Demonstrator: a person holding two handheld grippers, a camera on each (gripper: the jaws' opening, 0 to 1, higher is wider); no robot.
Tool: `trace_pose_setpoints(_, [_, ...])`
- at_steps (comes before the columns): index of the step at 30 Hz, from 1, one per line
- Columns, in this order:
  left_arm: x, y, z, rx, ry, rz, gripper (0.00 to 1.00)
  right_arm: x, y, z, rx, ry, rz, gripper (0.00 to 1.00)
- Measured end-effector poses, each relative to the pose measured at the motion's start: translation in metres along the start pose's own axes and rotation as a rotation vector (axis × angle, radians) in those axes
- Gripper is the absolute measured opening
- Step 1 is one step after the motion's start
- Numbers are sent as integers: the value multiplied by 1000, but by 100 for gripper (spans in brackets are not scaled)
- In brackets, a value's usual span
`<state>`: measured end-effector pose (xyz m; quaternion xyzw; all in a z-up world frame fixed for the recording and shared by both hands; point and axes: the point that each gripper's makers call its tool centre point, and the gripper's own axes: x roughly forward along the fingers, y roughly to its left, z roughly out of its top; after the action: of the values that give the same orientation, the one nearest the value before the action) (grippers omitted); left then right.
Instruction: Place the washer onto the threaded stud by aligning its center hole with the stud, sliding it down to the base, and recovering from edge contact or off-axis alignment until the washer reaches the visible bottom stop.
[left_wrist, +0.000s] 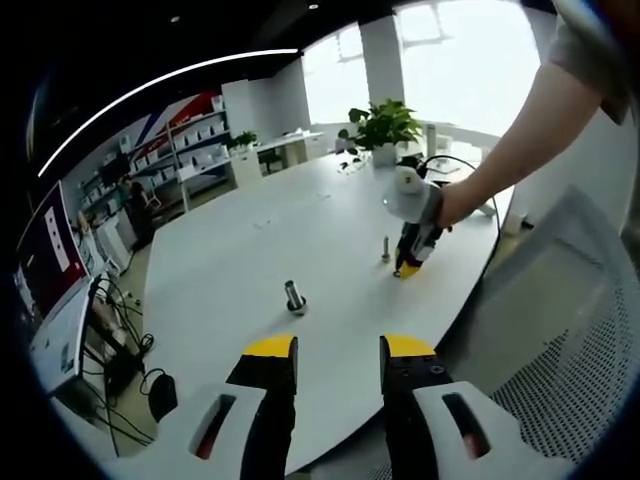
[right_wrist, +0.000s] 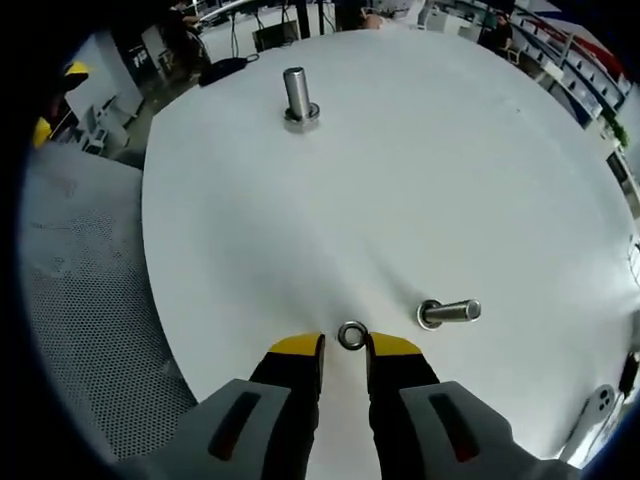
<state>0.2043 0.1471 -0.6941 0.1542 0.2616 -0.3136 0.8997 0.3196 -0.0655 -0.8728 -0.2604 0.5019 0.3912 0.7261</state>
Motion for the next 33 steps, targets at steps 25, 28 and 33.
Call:
trace_pose_setpoints(25, [0, 0, -1, -4, 5, -4, 31, 2, -8, -2, -45, 33, -4, 16])
trace_pose_setpoints(28, [1, -1, -1, -4, 7, -7, 31, 2, -7, -2, -73, 74, 7, 16])
trace_pose_setpoints(33, [1, -1, -1, -3, 8, -9, 31, 5, -7, -2, -132, 181, 10, 16])
